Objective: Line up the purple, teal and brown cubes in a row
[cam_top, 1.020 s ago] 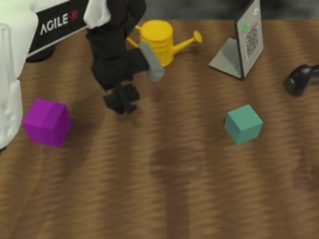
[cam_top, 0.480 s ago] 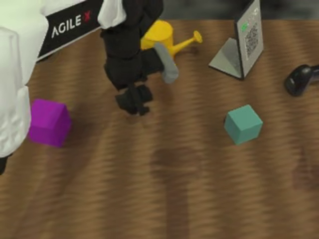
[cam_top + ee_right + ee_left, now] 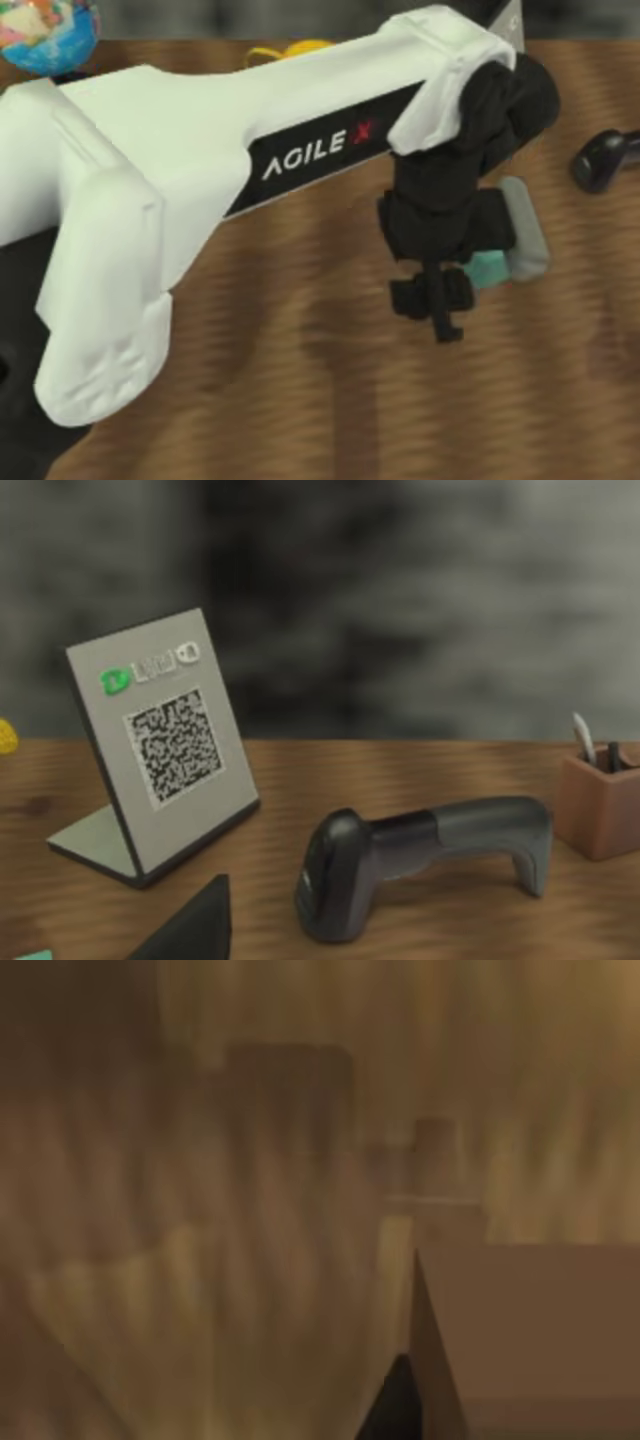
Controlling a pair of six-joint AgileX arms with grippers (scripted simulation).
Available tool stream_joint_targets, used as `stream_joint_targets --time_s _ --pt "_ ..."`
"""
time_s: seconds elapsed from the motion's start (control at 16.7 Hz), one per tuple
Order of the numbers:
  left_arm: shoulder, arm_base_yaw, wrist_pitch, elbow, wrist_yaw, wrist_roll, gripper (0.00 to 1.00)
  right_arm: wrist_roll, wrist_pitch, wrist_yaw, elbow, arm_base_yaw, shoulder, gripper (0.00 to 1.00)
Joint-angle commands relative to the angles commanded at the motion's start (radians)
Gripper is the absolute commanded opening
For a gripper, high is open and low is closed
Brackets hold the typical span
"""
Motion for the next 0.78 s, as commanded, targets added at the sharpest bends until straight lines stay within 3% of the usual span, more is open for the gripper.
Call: stream_joint_targets --time_s 0.18,0.54,0.78 --pt "-0.004 -0.069 -0.009 0.013 -0.001 -0.021 0.00 0.000 0.000 0.000 0.000 0.000 0.000 1.00" --pt "-0.001 -0.068 0.010 -0.004 -0.001 -0.021 0.00 0.000 0.000 0.000 0.000 0.000 0.000 1.00" --pt "0.027 -0.068 0.137 -0.101 -0.001 -0.025 0.00 0.000 0.000 0.000 0.000 0.000 0.000 1.00"
